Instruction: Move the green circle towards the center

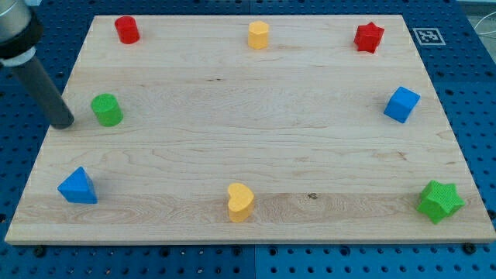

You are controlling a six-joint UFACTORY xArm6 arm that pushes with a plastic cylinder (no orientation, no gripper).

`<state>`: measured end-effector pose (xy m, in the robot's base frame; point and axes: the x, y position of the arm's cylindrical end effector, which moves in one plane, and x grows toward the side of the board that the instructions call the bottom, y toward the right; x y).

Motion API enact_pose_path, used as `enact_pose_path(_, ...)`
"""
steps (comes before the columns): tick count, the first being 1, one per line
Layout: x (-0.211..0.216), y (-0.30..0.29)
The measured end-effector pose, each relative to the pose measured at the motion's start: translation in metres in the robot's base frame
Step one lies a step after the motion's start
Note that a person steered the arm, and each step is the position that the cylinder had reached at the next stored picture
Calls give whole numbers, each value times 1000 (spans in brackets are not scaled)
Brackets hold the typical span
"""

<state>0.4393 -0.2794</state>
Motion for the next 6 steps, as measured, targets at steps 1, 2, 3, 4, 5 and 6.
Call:
enact_pose_path(1, -4, 0)
enact_pose_path(2, -3, 8)
enact_pose_path(3, -2, 29)
enact_pose_path(4, -2, 44)
enact_pose_path(5, -1, 59)
enact_pose_path(6, -1, 76)
